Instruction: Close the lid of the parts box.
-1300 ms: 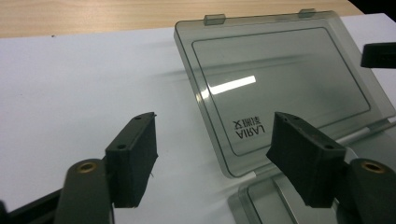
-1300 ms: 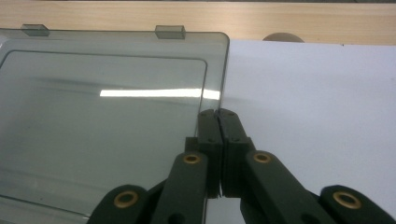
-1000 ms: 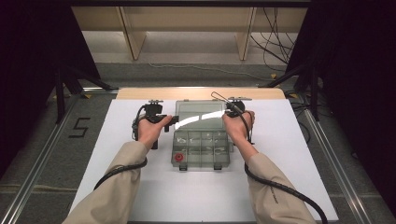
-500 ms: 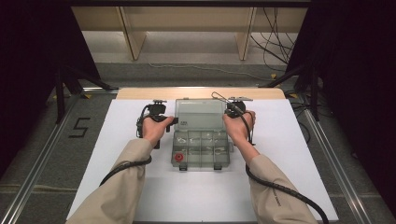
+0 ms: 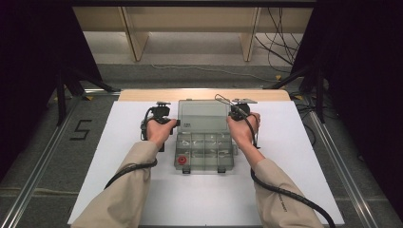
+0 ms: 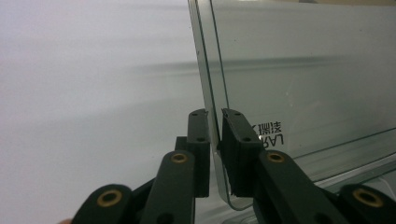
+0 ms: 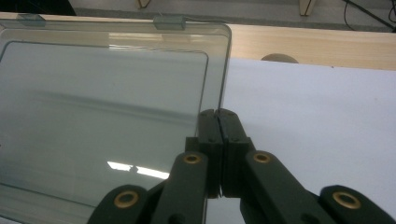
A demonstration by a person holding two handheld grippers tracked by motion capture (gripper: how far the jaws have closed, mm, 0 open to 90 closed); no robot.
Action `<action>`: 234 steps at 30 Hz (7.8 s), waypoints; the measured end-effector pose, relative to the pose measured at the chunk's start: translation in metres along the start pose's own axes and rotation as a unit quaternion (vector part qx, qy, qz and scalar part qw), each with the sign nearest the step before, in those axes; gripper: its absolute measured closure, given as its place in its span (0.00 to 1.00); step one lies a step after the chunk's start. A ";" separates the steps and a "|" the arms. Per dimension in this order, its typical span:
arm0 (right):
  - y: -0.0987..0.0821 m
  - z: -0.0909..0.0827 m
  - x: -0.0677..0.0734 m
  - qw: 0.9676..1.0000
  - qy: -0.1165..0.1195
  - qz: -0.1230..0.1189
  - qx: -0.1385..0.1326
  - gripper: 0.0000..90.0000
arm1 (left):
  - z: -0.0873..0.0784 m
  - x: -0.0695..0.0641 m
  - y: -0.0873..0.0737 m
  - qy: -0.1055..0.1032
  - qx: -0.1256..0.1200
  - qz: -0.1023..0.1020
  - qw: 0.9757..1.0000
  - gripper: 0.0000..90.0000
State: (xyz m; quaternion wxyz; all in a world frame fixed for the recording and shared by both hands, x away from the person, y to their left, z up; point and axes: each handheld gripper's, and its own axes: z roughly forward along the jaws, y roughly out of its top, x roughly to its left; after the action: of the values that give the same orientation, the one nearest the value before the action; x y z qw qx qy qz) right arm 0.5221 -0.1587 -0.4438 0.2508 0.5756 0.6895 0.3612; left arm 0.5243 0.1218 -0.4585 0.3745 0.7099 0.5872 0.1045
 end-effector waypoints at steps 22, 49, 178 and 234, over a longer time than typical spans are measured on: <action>-0.001 -0.006 0.000 1.000 0.003 0.010 -0.007 0.99 | -0.008 -0.014 -0.008 0.040 -0.041 -0.005 0.998 0.99; 0.026 0.005 -0.015 0.999 0.039 0.027 -0.019 0.77 | -0.013 -0.014 -0.019 0.040 -0.071 0.009 0.997 0.99; 0.015 -0.037 -0.004 0.995 0.042 -0.008 -0.093 0.98 | -0.042 -0.020 0.027 0.029 -0.191 0.083 0.978 0.98; 0.003 -0.057 -0.005 0.991 0.057 -0.032 -0.114 0.98 | -0.055 -0.024 0.014 0.021 -0.207 0.093 0.974 0.98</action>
State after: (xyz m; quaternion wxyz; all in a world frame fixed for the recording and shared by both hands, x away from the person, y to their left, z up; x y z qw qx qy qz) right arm 0.4814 -0.1750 -0.4069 0.2867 0.4989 0.6752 0.4616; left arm 0.4953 0.1217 -0.4034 0.4895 0.6661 0.4919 0.2734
